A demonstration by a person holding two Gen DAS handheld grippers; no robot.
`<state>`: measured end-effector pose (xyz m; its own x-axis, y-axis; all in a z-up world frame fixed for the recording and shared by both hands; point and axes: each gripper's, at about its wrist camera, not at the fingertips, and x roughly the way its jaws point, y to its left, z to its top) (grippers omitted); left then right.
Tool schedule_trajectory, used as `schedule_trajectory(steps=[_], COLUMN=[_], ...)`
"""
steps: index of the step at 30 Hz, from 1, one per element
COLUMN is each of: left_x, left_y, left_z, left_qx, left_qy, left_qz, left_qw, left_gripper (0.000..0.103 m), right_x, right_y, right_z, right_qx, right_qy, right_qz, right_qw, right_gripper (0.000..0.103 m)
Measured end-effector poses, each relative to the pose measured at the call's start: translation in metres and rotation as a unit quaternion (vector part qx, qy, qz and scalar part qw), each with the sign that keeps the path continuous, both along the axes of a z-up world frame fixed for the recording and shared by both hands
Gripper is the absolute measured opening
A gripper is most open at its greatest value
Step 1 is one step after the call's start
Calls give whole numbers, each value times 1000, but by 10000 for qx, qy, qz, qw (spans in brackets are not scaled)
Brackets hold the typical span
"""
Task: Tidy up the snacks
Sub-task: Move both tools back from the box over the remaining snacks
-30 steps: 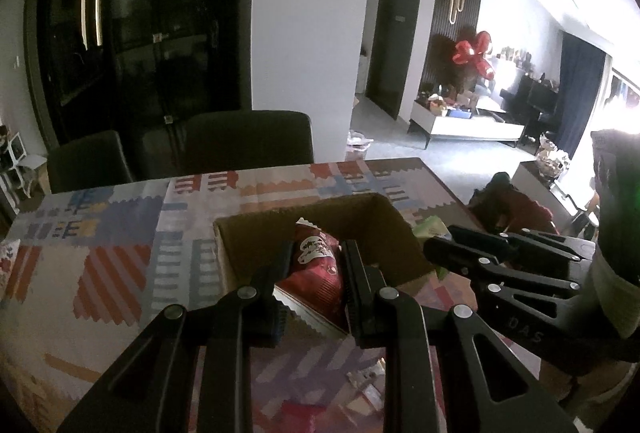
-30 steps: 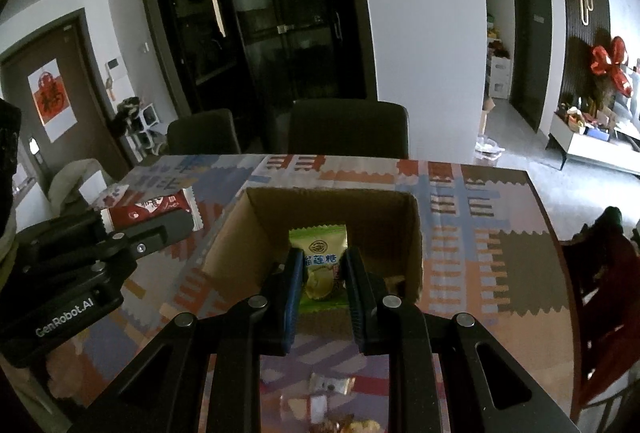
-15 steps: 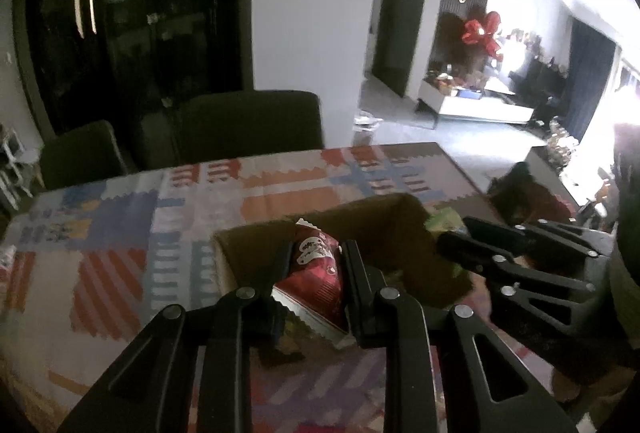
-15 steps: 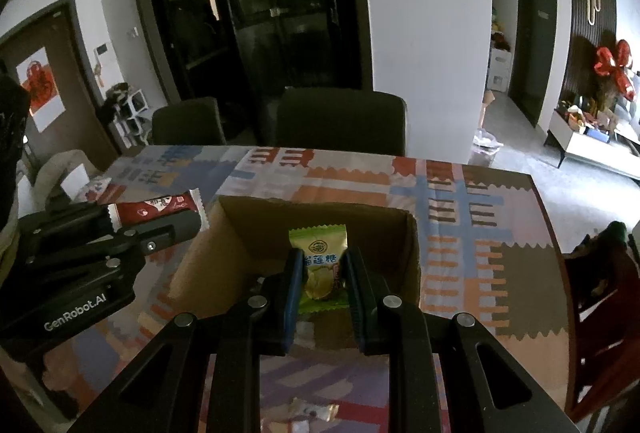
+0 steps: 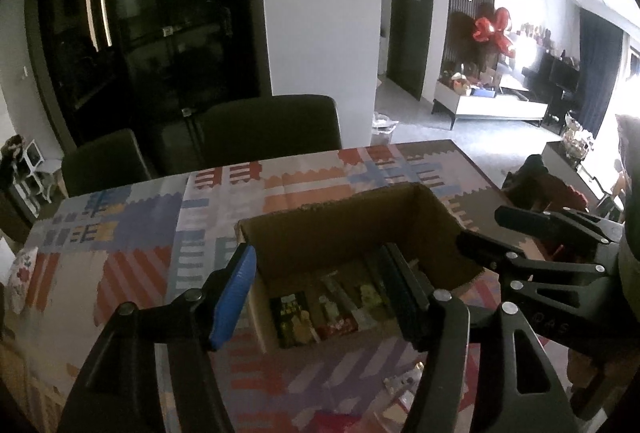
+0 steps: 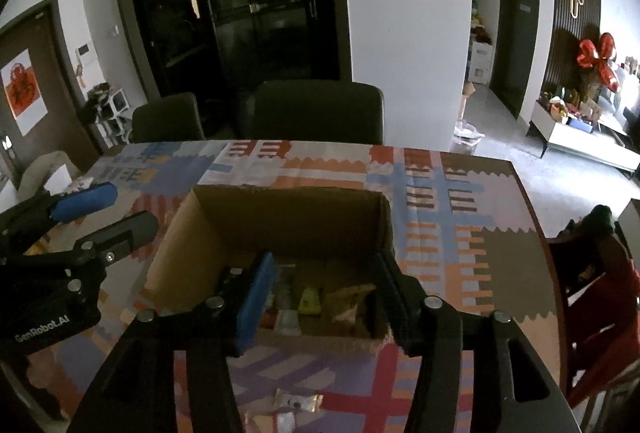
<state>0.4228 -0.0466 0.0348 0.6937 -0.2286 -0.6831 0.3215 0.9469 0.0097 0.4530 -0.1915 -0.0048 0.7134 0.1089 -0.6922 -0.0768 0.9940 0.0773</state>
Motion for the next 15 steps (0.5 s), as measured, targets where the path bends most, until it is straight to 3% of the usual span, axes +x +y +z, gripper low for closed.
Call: schedule_trajectory(steps=[8,15], left_x=[-29,-54], left_y=[9,18], left_z=[4,-5], left_qx=[-28,114], left_qy=[-52,-135], left_qz=[55,158], left_qw=[10000,9997], left_gripper=[64,65], right_x=[-24,-41], right_y=[3,7], right_z=[4,-14], right_qx=[115,23], right_qy=[-20,169], right_qz=[0,3], right_qw=[9999,9999], right_gripper=[55,58])
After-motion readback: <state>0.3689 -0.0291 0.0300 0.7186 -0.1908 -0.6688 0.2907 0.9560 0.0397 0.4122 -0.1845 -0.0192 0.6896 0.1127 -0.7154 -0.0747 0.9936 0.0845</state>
